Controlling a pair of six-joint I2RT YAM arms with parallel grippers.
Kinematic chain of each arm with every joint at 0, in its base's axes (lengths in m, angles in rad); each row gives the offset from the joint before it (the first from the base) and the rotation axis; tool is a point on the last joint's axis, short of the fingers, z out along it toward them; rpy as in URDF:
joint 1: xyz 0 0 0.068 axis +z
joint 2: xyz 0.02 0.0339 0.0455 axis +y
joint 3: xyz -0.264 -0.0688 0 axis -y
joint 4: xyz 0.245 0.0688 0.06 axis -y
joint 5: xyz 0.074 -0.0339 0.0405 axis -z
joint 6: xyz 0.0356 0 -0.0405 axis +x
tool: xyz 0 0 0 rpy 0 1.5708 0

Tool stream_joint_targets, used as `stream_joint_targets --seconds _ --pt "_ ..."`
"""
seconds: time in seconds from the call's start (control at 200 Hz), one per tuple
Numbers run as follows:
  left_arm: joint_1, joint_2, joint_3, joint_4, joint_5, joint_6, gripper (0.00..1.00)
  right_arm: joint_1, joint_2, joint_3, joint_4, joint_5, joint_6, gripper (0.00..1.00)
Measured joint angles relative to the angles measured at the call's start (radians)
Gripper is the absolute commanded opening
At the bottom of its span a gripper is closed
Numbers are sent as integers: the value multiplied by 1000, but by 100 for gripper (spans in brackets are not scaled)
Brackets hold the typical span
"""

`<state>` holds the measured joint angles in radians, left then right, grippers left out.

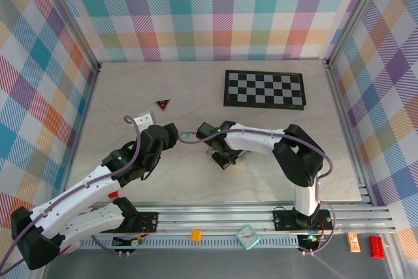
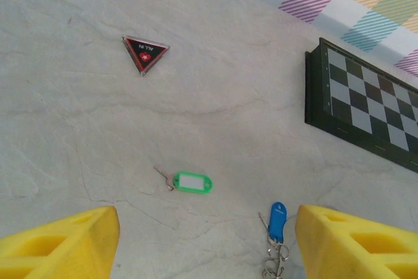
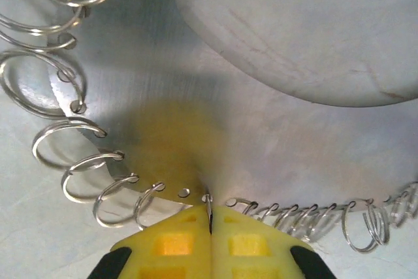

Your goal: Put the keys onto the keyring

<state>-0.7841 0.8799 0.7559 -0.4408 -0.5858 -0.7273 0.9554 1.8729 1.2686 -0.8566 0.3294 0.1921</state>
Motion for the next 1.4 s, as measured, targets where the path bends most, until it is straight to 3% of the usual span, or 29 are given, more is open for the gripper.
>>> stream_joint_targets --seconds 0.27,0.53,0.7,0.995,1.4 --pt "0 7 1 98 -1 199 70 2 -240 -133 128 71 -38 0" --pt "7 30 -2 318 1 476 65 -8 -494 -308 397 63 -138 0" --pt "51 43 -2 442 92 654 57 -77 -602 -376 554 -75 -189 0" --pt "81 77 -2 508 341 925 42 -199 -702 -469 741 -388 -249 0" --pt "81 86 -45 523 656 1072 25 -235 -709 -506 848 -669 -332 0"
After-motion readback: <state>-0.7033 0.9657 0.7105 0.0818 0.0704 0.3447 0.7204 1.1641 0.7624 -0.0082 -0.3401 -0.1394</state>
